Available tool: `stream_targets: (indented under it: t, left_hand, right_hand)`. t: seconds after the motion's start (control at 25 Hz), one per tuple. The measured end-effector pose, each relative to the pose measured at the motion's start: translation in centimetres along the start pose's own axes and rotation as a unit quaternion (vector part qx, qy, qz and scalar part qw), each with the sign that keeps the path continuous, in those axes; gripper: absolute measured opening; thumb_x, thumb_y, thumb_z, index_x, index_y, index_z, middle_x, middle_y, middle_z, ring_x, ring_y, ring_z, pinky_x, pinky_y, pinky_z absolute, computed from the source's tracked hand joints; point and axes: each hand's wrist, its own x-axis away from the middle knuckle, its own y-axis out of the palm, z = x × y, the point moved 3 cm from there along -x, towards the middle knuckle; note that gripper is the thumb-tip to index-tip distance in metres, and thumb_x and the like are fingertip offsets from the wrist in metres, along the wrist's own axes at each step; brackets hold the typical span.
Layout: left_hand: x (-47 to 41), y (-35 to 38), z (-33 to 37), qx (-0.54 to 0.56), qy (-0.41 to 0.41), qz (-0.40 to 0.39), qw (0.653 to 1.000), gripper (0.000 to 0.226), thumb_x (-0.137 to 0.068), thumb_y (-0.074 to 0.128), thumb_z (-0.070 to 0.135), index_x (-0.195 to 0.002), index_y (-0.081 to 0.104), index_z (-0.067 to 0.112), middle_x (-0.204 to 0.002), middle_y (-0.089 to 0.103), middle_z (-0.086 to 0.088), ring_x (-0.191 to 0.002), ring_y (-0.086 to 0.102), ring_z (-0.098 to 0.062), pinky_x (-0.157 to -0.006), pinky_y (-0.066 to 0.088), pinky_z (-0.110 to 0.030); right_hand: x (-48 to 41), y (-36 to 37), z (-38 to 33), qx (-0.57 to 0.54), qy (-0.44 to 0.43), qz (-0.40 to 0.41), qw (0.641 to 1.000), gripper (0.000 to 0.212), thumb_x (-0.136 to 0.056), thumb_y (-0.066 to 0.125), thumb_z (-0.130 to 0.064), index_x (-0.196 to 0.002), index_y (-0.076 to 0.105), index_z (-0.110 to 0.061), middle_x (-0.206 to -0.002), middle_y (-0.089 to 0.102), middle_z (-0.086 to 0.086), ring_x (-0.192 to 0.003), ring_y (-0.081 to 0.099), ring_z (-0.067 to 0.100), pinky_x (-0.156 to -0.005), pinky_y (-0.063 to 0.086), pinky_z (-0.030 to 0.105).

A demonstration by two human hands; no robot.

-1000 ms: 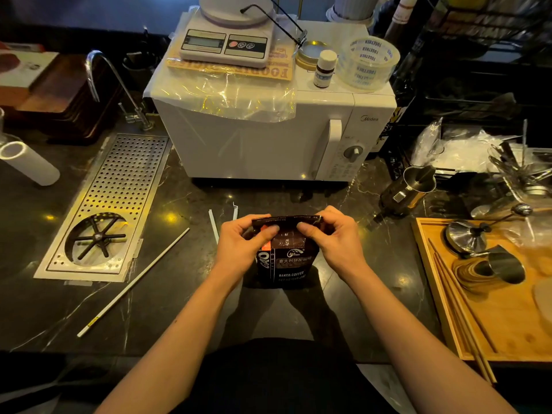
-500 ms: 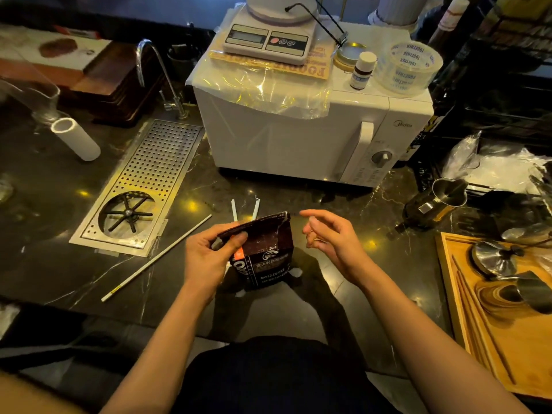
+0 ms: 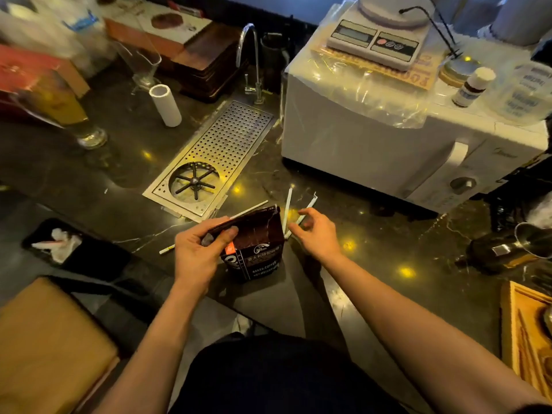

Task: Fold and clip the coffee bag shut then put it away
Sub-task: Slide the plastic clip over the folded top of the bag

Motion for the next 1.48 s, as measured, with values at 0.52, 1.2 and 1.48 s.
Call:
stream_targets:
  t: [0.52, 1.2, 1.48]
  left_hand:
    - [-0.1, -2.0, -0.3, 0.012, -0.028, 0.010, 0.999, 0.023, -0.079, 0.072, -0.001, -0.094, 0.074, 0.016, -0.082, 0.076, 0.011, -0.085, 0.071, -0.009, -0.082, 0.060, -0.036]
    - [-2.3, 6.4, 0.3, 0.036, -0.018, -0.151, 0.988, 0.026, -0.080, 0.071, -0.001, -0.090, 0.073, 0.023, -0.082, 0.077, 0.014, -0.087, 0.070, -0.002, -0.077, 0.055, -0.018]
    - [-2.2, 12.7, 0.7, 0.030, -0.031, -0.252, 0.967, 0.027, -0.079, 0.074, 0.001, -0.081, 0.077, 0.028, -0.080, 0.077, 0.004, -0.081, 0.072, -0.015, -0.074, 0.057, -0.030]
  right_hand:
    - [-0.6, 3.4, -0.4, 0.180, 0.023, -0.023, 0.983, 0.034, -0.081, 0.067, -0.055, -0.092, 0.056, -0.025, -0.103, 0.051, 0.001, -0.088, 0.061, 0.025, -0.077, 0.053, 0.041]
    - [8.3, -9.1, 1.5, -0.071, -0.029, 0.127, 0.989, 0.010, -0.086, 0.072, -0.022, -0.090, 0.065, -0.027, -0.100, 0.065, 0.004, -0.083, 0.068, 0.015, -0.071, 0.060, 0.027]
    - [12.4, -14.4, 2.2, -0.111, -0.072, 0.199, 0.971, 0.012, -0.087, 0.070, -0.016, -0.099, 0.073, -0.015, -0.101, 0.067, -0.002, -0.084, 0.065, 0.017, -0.072, 0.058, 0.029]
